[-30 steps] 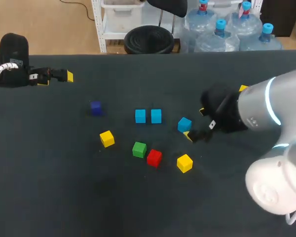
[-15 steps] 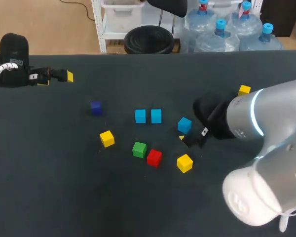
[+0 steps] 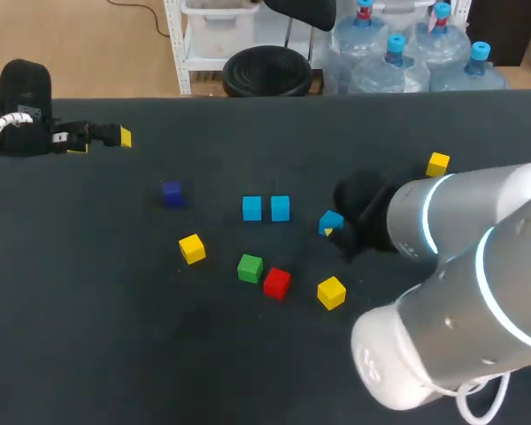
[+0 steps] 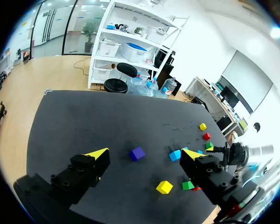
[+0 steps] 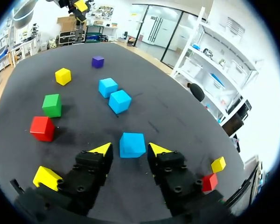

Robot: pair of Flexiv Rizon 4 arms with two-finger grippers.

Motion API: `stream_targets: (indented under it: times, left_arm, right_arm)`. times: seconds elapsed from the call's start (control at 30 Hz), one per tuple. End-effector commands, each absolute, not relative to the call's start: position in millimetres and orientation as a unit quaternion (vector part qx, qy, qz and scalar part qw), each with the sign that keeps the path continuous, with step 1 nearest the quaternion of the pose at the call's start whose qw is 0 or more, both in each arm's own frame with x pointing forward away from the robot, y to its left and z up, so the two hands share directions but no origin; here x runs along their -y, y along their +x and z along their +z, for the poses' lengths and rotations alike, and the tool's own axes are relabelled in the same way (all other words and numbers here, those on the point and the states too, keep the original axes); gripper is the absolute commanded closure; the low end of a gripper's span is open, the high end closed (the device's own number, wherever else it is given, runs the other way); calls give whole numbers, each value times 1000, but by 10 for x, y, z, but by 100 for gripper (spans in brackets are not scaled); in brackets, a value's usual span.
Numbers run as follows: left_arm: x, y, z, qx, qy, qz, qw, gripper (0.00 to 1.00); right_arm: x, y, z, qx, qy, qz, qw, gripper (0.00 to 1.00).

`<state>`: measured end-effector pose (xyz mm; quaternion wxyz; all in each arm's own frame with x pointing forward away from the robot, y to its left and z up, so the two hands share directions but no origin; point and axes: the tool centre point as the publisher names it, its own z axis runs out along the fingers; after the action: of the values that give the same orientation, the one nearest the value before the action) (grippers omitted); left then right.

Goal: Place the blue cubes, place green cubes on the blue cubes, place the yellow cubes on the green cubes, then place the red cubes on the yellow cubes, and place purple cube on the red cubes.

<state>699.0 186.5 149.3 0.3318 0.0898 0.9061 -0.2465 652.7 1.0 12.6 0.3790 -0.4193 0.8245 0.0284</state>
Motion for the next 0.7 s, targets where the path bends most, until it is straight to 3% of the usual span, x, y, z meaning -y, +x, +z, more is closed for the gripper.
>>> stream_targets:
  times: [0.03,0.1,0.13,0.17,0.2,0.7]
  left_arm:
    - [-1855,6992,1503,-908,89,-244,330,0]
    - [-1855,6992,1503,-908,89,-244,330,0]
    - [-1855,6992,1503,-908,89,-244,330,0]
    - [-1855,6992,1503,-908,89,-244,330,0]
    - [-1855,6992,1503,-908,89,-244,330,0]
    - [-1855,6992,1503,-908,89,-244,330,0]
  right_arm:
    - [-29,6524,89,-825,-382,-46,414,69]
    - [-27,6519,81,-825,-382,-45,414,77]
    - [-26,6519,78,-825,-382,-44,413,84]
    - [-25,6519,77,-825,-383,-43,413,98]
    - [-25,6520,76,-825,-383,-42,413,100]
    - [82,6560,142,-814,-396,-29,424,100]
